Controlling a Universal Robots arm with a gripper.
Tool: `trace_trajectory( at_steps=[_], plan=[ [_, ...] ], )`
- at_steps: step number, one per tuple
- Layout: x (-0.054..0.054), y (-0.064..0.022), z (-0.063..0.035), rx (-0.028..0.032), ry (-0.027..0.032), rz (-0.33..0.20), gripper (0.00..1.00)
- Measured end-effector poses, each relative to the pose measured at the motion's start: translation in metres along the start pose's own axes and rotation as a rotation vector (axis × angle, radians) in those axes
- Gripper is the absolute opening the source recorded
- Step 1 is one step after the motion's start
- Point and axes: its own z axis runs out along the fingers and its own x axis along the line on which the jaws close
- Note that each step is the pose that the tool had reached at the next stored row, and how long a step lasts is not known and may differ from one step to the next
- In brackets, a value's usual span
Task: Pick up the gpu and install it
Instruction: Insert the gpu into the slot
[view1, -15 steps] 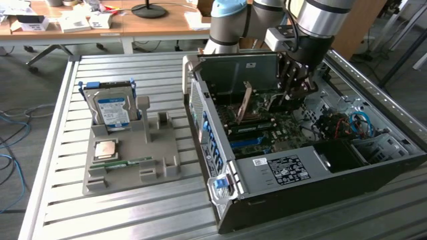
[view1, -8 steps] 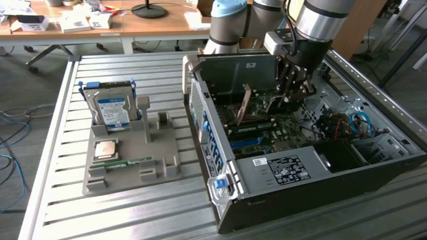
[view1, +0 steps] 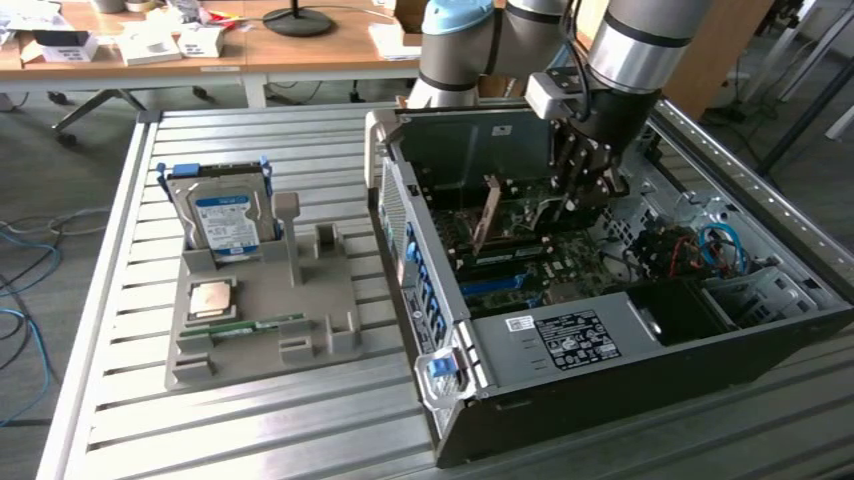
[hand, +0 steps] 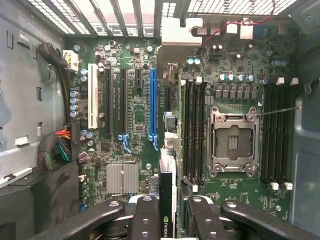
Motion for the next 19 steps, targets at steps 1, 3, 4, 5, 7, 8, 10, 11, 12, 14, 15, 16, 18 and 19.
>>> trace_trajectory(
  at_steps=[1, 3, 4, 5, 7, 8, 10, 11, 12, 14, 15, 16, 18, 19],
  plan=[
    [0.0002, 0.0, 0.0008, 0.0, 0.0001, 0.0, 0.26],
    [0.0007, 0.0, 0.0015, 0.0, 0.0002, 0.0, 0.26],
    [0.0007, 0.0, 0.0015, 0.0, 0.0003, 0.0, 0.26],
    [0.0007, 0.0, 0.0016, 0.0, 0.0003, 0.0, 0.26],
    [0.0011, -0.0001, 0.0018, 0.0002, -0.0002, 0.0, 0.26],
    [0.0019, -0.0001, 0.0017, 0.0001, -0.0001, 0.0, 0.26],
    [0.0032, 0.0001, 0.0016, 0.0, 0.0001, 0.0, 0.26],
    [0.0039, 0.0003, 0.0016, 0.0001, 0.0001, 0.0, 0.26],
    [0.0047, 0.0005, 0.0016, 0.0, 0.0001, 0.0, 0.26],
    [0.0068, 0.0006, 0.0015, 0.0001, 0.0001, 0.0, 0.26],
    [0.0079, 0.0006, 0.0015, 0.0, 0.0, 0.0, 0.26],
    [0.009, 0.0007, 0.0015, 0.0001, 0.0, 0.0, 0.26],
    [0.0101, 0.0007, 0.0015, 0.0001, -0.0002, 0.0, 0.26],
    [0.0101, 0.0008, 0.0014, 0.0001, -0.0002, 0.0, 0.26]
  ],
)
